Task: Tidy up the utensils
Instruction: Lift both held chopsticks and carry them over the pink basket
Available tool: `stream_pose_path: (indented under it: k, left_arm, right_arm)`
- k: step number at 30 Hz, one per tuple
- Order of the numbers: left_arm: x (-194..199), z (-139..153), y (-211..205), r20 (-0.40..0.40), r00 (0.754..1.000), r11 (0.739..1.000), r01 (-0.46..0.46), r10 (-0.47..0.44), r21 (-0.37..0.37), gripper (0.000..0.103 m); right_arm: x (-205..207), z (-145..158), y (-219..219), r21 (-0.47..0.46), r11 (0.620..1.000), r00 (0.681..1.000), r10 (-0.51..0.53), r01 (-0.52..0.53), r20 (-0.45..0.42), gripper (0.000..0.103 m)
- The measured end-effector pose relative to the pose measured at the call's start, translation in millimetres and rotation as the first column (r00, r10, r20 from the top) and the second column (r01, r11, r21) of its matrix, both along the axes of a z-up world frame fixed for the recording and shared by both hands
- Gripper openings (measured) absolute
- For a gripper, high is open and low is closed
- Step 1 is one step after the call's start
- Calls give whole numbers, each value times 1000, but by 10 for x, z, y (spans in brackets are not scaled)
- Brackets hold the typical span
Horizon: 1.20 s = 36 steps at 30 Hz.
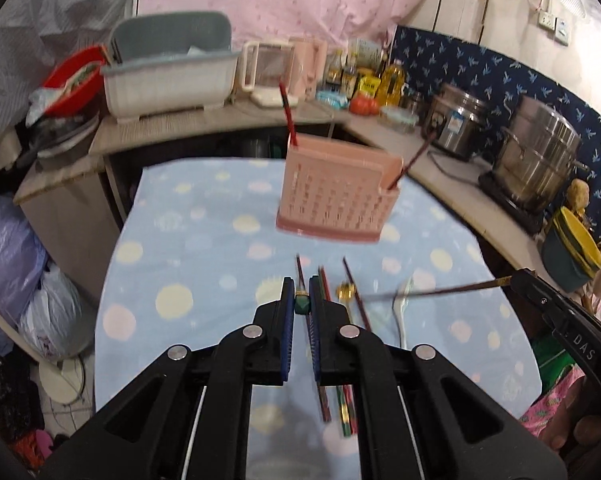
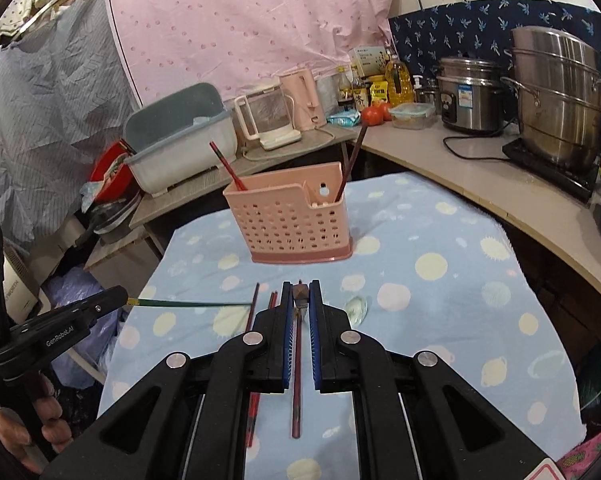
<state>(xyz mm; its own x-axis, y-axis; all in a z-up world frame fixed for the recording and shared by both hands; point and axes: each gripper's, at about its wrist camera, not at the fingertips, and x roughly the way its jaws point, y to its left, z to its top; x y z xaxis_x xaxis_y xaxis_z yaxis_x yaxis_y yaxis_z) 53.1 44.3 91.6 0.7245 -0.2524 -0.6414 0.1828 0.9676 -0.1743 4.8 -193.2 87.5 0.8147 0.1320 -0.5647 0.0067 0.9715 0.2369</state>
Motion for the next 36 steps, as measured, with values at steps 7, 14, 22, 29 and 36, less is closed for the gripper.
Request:
stream_pose_path:
  k: [7,14,22,29,36]
  left_arm:
    - [407,414,-89,90,996,1000,-5,4,5,7]
    - [805,856,-168,166,986,1000,2,2,-26,7]
    - [1255,1467,-219,273,962,996,2,23,-93,7]
    - [1695,1708,-310,322,946,992,13,29,-127,7]
    - [2117,1276,-481,238,971,993,22,7,-120,7]
  right_arm:
    - [357,403,-112,4,1000,997,-15,15,79,7]
    - [774,706,-170,20,1000,991,-23,21,134,7]
    - [1356,1192,-284,94,995,972,-54,33,229,7]
    - [1795,1450,-293,109,992,952,-93,64,291,7]
    - [2202,1004,-270,124,990,978,-94,72,187,7]
